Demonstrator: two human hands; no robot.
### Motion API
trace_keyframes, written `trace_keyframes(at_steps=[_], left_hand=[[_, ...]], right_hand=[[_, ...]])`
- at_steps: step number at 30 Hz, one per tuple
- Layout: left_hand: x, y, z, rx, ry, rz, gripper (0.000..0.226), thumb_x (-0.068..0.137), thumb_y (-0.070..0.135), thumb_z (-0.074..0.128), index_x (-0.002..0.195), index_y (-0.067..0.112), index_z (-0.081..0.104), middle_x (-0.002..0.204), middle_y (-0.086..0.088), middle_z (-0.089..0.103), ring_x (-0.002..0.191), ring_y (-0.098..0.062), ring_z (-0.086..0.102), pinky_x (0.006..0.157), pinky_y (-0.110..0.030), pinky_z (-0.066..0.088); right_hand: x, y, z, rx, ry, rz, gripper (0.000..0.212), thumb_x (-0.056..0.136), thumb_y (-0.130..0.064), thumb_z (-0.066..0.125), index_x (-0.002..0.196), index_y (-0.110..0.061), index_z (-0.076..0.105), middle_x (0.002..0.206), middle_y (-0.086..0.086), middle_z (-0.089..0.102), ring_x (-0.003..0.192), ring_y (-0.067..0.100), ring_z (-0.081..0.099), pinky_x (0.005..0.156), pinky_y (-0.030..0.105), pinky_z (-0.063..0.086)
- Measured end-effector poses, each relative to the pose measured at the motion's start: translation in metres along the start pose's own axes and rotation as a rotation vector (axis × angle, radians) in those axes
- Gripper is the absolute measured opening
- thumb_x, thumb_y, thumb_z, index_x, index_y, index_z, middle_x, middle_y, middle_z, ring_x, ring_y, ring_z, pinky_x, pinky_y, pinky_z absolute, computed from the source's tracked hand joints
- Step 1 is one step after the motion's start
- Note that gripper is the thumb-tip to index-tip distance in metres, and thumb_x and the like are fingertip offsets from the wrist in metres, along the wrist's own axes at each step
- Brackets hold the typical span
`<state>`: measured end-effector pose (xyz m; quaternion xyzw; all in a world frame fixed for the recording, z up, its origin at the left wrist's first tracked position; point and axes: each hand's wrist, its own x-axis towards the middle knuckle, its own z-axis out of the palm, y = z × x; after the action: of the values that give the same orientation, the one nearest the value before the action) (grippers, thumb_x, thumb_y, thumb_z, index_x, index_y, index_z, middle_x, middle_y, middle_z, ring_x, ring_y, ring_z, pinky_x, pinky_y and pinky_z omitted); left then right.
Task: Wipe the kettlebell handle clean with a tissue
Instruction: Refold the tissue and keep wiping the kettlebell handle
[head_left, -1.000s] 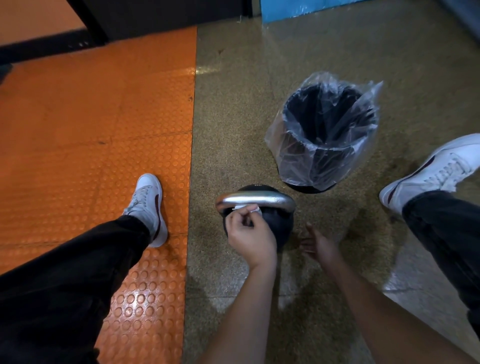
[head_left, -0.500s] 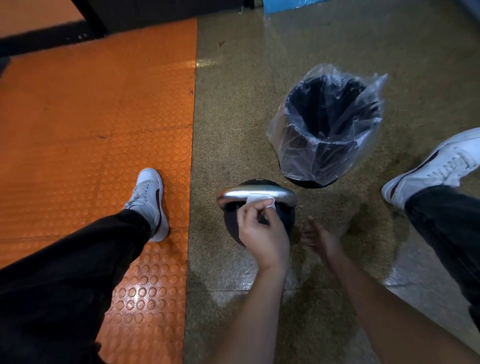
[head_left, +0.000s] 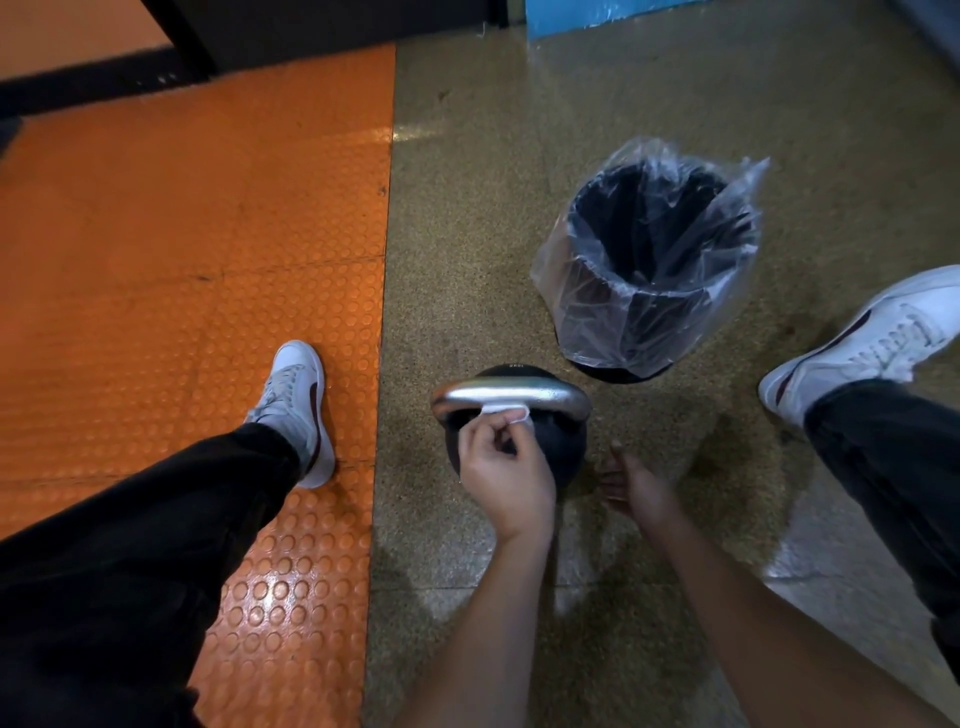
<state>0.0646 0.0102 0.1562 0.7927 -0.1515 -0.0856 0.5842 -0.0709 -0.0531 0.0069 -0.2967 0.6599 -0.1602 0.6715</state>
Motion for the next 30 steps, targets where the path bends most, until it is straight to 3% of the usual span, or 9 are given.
trace_keyframes(at_steps=[4,9,14,17,20,22,26,28,30], left_hand=[[0.014,-0.004,-0.003,-0.003,0.077,-0.02,0.016,0.08,-0.004,0.07,0.076,0.01,0.075,0.092,-0.006,0.066,0.081,0.012,0.059,0.072,-0.001,0.039],[-0.011,0.007,0.007,-0.027,-0.055,0.078,0.021,0.084,-0.002,0.069,0.081,0.018,0.076,0.091,0.004,0.063,0.076,-0.004,0.063,0.07,-0.008,0.043],[0.006,0.002,0.001,-0.033,0.031,-0.035,0.027,0.081,-0.003,0.068,0.073,0.023,0.069,0.091,0.001,0.063,0.079,0.006,0.061,0.071,-0.006,0.041],[0.013,0.005,-0.002,-0.006,0.061,0.028,0.022,0.081,-0.001,0.068,0.077,0.02,0.073,0.092,0.001,0.061,0.082,0.01,0.059,0.074,-0.002,0.039],[0.002,0.004,0.002,0.028,-0.054,0.094,0.021,0.083,0.001,0.068,0.078,0.021,0.074,0.093,0.005,0.06,0.081,-0.003,0.062,0.076,-0.011,0.046],[-0.004,-0.001,0.006,0.025,-0.09,0.052,0.02,0.083,-0.001,0.066,0.078,0.017,0.074,0.093,0.005,0.061,0.08,-0.002,0.062,0.073,-0.009,0.044],[0.009,-0.002,0.011,-0.176,0.067,-0.234,0.014,0.084,-0.005,0.066,0.086,0.008,0.069,0.091,-0.006,0.07,0.079,0.003,0.065,0.072,-0.006,0.044],[0.017,-0.004,0.014,-0.487,0.126,-0.559,0.022,0.089,-0.006,0.062,0.101,0.012,0.064,0.094,-0.009,0.07,0.086,-0.014,0.069,0.074,-0.017,0.052],[0.022,0.0,0.017,-0.818,0.061,-0.885,0.028,0.095,-0.005,0.054,0.119,0.008,0.06,0.096,-0.009,0.067,0.083,-0.017,0.065,0.076,-0.023,0.054]], right_hand=[[-0.001,-0.004,0.0,-0.003,-0.008,-0.023,0.049,0.097,-0.052,0.055,0.113,-0.007,0.066,0.104,0.015,0.07,0.098,0.031,0.068,0.089,0.043,0.055],[0.002,-0.005,0.004,0.041,-0.011,0.005,0.04,0.096,-0.047,0.058,0.097,-0.007,0.066,0.098,0.018,0.066,0.081,0.029,0.064,0.075,0.037,0.053],[0.004,-0.001,-0.002,-0.004,0.007,-0.004,0.047,0.097,-0.05,0.056,0.11,-0.007,0.068,0.108,0.021,0.07,0.1,0.037,0.068,0.095,0.049,0.054],[0.003,-0.002,-0.002,-0.002,0.013,-0.004,0.048,0.096,-0.052,0.057,0.114,-0.008,0.068,0.106,0.017,0.071,0.1,0.034,0.068,0.093,0.047,0.055],[0.002,-0.002,0.0,0.028,0.01,-0.002,0.046,0.095,-0.05,0.06,0.109,-0.007,0.068,0.106,0.019,0.07,0.096,0.035,0.068,0.092,0.046,0.055],[0.003,0.0,0.0,0.026,0.014,-0.001,0.048,0.094,-0.05,0.06,0.111,-0.006,0.068,0.107,0.021,0.07,0.096,0.036,0.067,0.091,0.046,0.054],[0.001,-0.001,-0.002,0.003,0.023,0.0,0.049,0.095,-0.052,0.058,0.112,-0.008,0.069,0.106,0.019,0.07,0.098,0.035,0.068,0.091,0.048,0.056],[0.0,-0.002,-0.003,-0.013,0.014,-0.003,0.049,0.095,-0.054,0.056,0.109,-0.009,0.069,0.106,0.018,0.07,0.099,0.035,0.068,0.092,0.049,0.056],[-0.001,-0.001,-0.003,-0.034,0.007,-0.016,0.049,0.095,-0.056,0.055,0.107,-0.01,0.069,0.105,0.017,0.07,0.097,0.033,0.069,0.09,0.048,0.057]])
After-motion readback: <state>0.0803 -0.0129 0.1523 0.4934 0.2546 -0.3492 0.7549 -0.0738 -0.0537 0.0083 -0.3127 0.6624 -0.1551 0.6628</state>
